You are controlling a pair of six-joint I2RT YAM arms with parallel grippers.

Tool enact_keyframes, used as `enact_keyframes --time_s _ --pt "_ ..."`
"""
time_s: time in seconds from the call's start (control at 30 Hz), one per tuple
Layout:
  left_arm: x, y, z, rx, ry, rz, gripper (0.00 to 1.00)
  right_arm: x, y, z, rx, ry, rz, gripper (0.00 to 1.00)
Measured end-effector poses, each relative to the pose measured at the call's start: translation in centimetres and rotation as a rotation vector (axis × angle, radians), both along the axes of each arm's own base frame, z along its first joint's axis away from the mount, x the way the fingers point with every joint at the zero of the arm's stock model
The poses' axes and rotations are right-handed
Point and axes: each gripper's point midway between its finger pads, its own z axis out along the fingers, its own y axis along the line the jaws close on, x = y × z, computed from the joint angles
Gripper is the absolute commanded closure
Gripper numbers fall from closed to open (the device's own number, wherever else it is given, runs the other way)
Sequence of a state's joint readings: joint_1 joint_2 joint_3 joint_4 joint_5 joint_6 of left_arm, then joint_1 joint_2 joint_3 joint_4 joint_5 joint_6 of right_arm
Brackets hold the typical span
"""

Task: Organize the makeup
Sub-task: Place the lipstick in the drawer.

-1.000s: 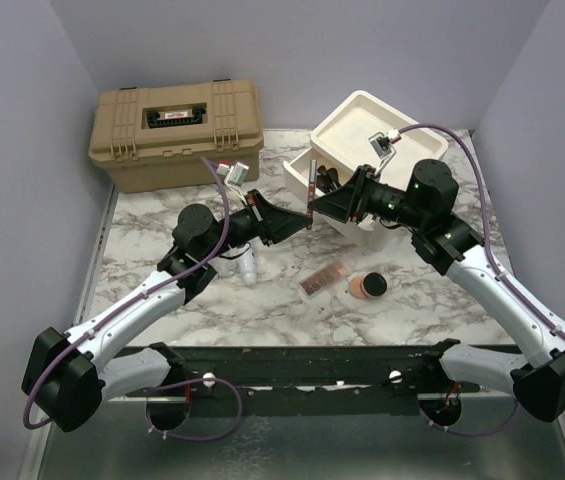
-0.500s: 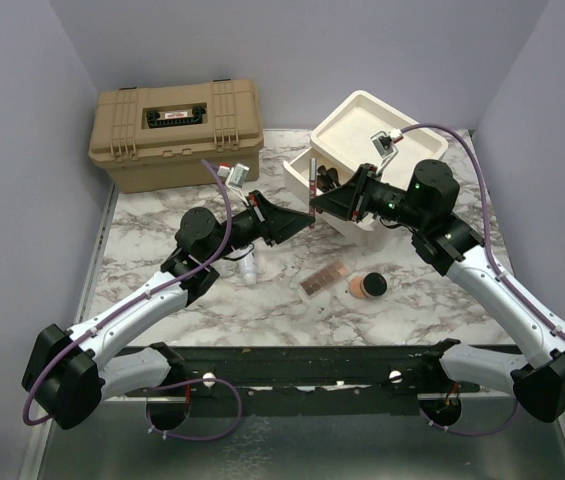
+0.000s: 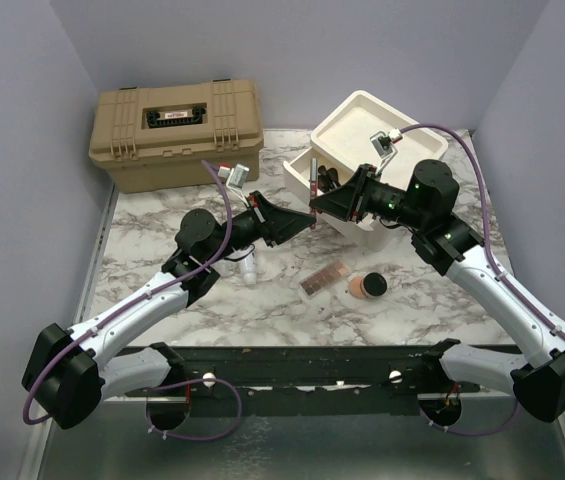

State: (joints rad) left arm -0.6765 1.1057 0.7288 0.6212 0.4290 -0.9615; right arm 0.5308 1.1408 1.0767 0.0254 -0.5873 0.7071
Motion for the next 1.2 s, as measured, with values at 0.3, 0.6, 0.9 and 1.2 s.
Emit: enact_keyframes --time_s 0.3,0.6,0.9,1.2 --pt "0.2 -0.2 -0.2 0.0 0.001 0.0 1.0 0.1 0.3 -0.3 -0.001 0.008 0.016 0.87" --pt "0.2 -0.1 -0.4 0.001 0.0 0.001 0.52 0.2 0.4 -0.5 -0.006 0.01 0.021 0.95" --pt "1.9 0.1 -3.7 0.237 0.021 0.076 0.17 0.6 0.0 -1.9 -0.058 0.036 -0.012 0.96" --pt "2.7 2.7 -5.1 0.373 0.019 0.213 0.14 3.7 -2.4 -3.1 -0.24 -0.004 -0.206 0.96"
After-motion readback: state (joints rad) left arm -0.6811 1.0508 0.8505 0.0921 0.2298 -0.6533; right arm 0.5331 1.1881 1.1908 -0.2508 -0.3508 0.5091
